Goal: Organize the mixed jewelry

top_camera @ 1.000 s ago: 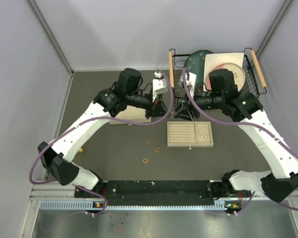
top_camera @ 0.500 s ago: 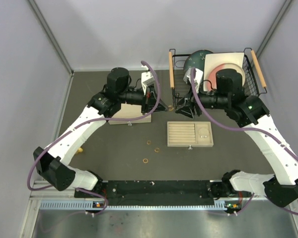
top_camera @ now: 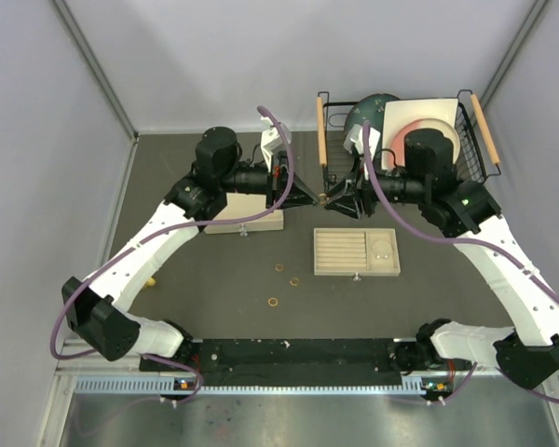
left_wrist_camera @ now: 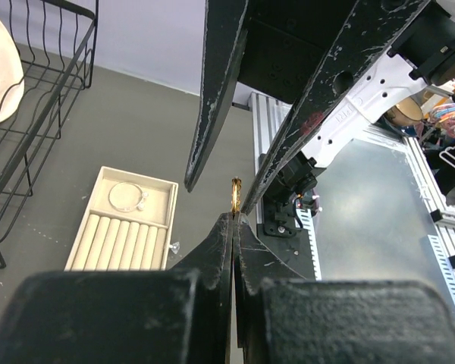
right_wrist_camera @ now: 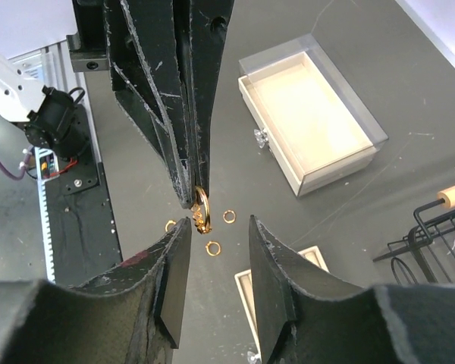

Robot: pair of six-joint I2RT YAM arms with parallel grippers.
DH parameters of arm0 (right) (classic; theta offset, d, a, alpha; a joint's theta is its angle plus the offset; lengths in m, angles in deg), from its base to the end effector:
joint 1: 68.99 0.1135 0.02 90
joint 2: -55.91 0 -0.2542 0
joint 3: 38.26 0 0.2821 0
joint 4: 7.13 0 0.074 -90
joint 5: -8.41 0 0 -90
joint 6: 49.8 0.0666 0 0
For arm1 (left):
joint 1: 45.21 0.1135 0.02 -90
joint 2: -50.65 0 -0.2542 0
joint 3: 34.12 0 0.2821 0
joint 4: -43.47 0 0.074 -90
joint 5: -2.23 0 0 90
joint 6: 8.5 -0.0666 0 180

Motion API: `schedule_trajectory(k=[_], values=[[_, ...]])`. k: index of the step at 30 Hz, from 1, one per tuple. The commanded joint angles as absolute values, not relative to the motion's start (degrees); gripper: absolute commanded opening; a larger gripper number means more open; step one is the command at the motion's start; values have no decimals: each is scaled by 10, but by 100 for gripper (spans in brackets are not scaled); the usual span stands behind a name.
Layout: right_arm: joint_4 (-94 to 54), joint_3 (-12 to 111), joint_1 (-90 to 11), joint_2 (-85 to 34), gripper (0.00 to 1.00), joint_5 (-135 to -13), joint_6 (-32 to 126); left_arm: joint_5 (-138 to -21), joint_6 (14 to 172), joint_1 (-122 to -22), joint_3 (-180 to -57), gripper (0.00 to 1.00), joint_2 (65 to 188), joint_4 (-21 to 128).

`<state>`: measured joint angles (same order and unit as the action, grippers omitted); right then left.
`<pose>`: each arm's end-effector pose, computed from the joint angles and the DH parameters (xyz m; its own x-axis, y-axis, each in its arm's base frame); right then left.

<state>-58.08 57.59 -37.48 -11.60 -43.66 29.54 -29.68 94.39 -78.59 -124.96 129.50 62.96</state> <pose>0.2240 0.1854 0.4336 -0.1564 -0.2670 -0.9509 -0.9412 0.3322 0.0615 0.2654 -0.2426 0.4073 -0.3279 0.0748 -0.9417 0.9443 -0.0051 -0.3292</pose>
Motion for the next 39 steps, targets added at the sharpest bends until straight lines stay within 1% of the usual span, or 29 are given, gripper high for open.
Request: schedule_trajectory(k=[1, 4, 6, 7, 10, 13, 27, 33, 39], values=[[-550, 573, -367, -110, 35, -417, 309, -289, 975, -783, -1241, 0, 1275, 578], [-547, 573, -367, -110, 31, -413, 312, -289, 977, -783, -1241, 0, 1276, 577], [-547, 575, -368, -110, 27, -412, 313, -290, 977, -783, -1240, 0, 1276, 576], [-546, 575, -368, -111, 23, -411, 314, -290, 975, -783, -1239, 0, 1276, 576], [-544, 574, -368, -111, 17, -407, 315, -291, 975, -783, -1235, 0, 1275, 575], [-543, 575, -368, -112, 13, -404, 316, -290, 974, -783, -1232, 0, 1275, 575], [-543, 578, -367, -112, 8, -394, 319, -292, 979, -783, -1219, 0, 1277, 563], [-543, 580, -367, -110, 4, -398, 319, -293, 979, -783, -1213, 0, 1276, 562], [-544, 590, -367, -111, 1, -405, 319, -292, 980, -783, -1202, 0, 1275, 563]])
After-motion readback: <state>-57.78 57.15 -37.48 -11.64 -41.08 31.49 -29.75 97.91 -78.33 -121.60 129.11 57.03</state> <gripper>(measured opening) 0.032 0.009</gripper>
